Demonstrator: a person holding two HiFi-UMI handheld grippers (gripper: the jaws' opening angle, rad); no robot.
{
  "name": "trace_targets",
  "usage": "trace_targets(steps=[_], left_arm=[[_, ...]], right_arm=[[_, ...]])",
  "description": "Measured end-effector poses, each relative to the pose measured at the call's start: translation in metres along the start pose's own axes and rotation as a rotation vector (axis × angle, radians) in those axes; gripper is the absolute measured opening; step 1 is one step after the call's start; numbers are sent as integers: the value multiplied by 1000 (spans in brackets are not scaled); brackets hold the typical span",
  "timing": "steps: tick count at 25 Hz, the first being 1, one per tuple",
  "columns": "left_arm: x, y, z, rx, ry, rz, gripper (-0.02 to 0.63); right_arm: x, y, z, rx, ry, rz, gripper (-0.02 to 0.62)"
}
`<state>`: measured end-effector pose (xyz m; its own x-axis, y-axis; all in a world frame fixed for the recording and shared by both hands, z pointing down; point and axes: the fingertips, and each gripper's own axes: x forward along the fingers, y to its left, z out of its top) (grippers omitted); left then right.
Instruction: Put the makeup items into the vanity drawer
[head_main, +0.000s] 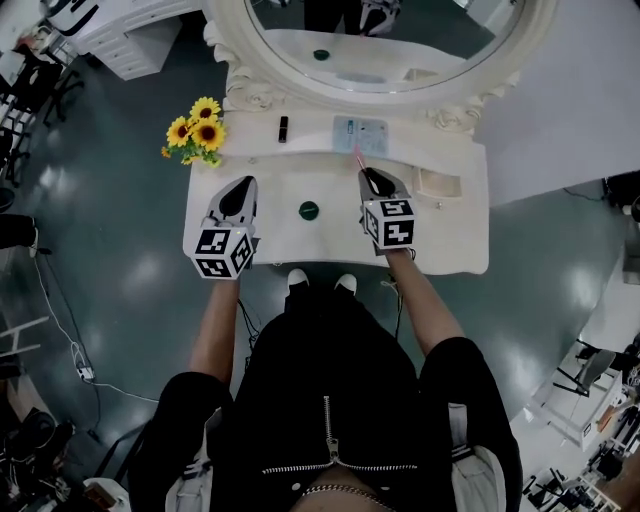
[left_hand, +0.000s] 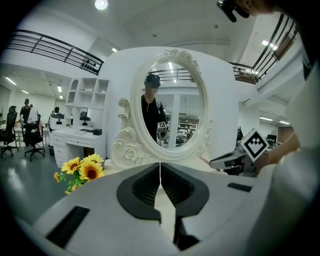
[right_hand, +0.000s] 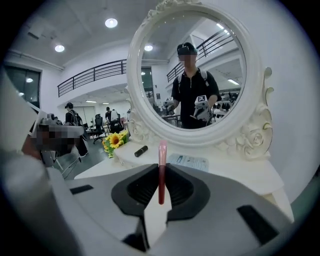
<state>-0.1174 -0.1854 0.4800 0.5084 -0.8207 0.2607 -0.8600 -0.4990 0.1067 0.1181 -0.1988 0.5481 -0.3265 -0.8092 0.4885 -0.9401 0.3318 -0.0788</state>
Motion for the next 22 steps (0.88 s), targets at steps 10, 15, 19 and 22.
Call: trace_targets(steps=[10,15,19,22], left_arm=[[24,-11,22,29,-24,-53,21],[46,-32,24,45,-12,-119,21],[65,-55,27,56,-8,-175,21],[79,-72,26,63,-2,-213,21]], right_arm=[[-21,-31,29,0,-64,-59,49],[-38,-63,19,24,-57,-123,49],[-59,-96,8,52,-53,-193,49],[-72,-122,-6,71,-36,-244,49]])
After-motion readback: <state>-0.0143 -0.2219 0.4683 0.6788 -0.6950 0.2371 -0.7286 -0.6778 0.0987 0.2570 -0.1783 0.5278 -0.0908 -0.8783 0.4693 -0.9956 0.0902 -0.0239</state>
